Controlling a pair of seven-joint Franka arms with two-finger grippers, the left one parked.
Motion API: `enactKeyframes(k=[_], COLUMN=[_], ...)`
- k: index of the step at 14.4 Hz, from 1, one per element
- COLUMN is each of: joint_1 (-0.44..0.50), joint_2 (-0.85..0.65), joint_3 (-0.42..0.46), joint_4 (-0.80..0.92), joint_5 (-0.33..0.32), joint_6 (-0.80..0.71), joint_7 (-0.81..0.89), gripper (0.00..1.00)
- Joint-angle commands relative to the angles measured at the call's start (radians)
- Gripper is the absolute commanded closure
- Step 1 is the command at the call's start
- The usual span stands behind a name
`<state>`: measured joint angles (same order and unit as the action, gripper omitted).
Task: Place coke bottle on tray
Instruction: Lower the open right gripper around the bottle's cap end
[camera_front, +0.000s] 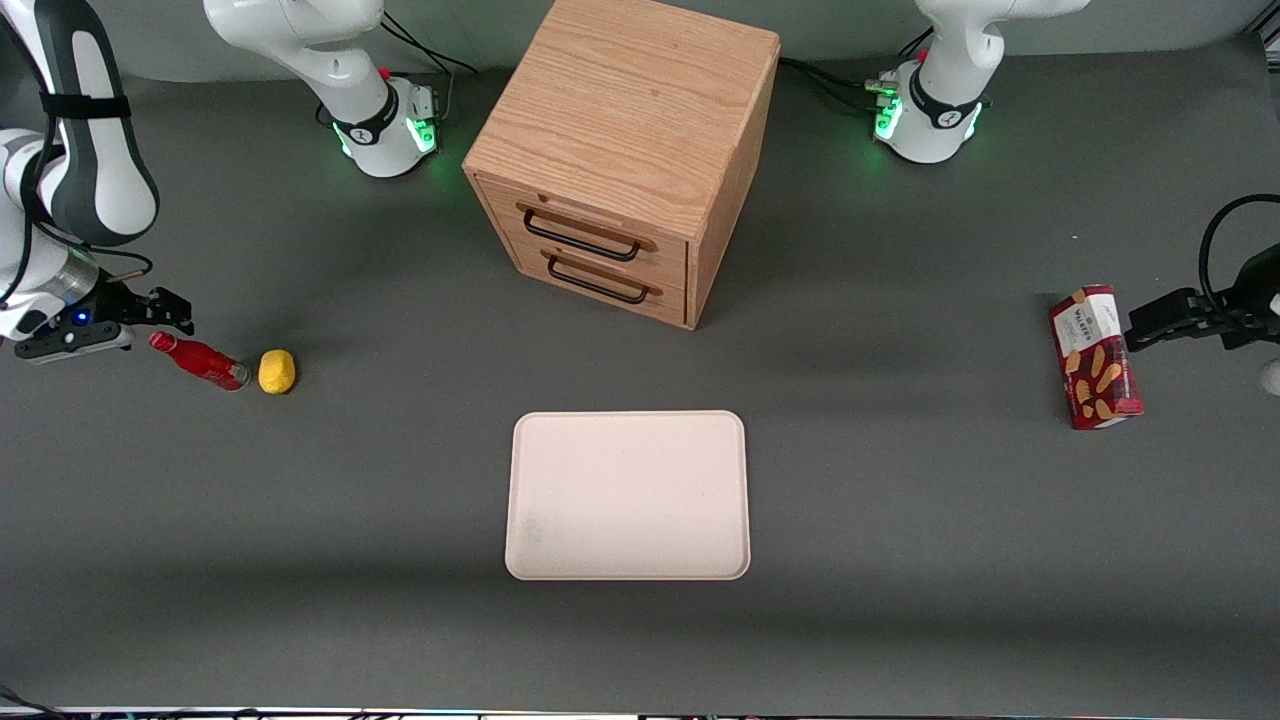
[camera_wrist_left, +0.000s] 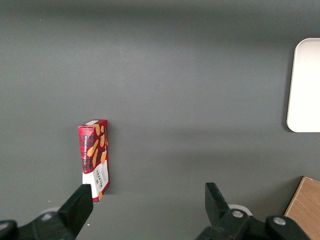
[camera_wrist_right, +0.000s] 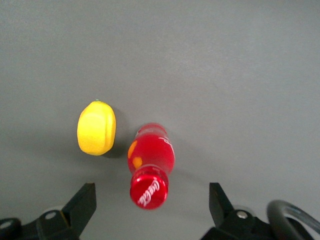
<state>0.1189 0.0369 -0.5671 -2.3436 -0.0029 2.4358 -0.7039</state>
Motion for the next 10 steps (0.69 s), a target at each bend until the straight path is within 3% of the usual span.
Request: enactKeyframes(k=[1, 6, 7, 10], joint_1=[0.002, 0.002, 0.002, 0.001], joint_2=[0.050, 0.052, 0.052, 0.052], joint_3=[-0.014, -0.014, -0.014, -0.016], joint_4=[0.007, 0.006, 0.007, 0.007], joint_5=[0.113, 0.115, 0.115, 0.116], joint_6=[0.026, 0.025, 0.023, 0.022], joint_7=[-0.107, -0.109, -0.111, -0.135], gripper=[0.00, 0.04, 0.10, 0.41])
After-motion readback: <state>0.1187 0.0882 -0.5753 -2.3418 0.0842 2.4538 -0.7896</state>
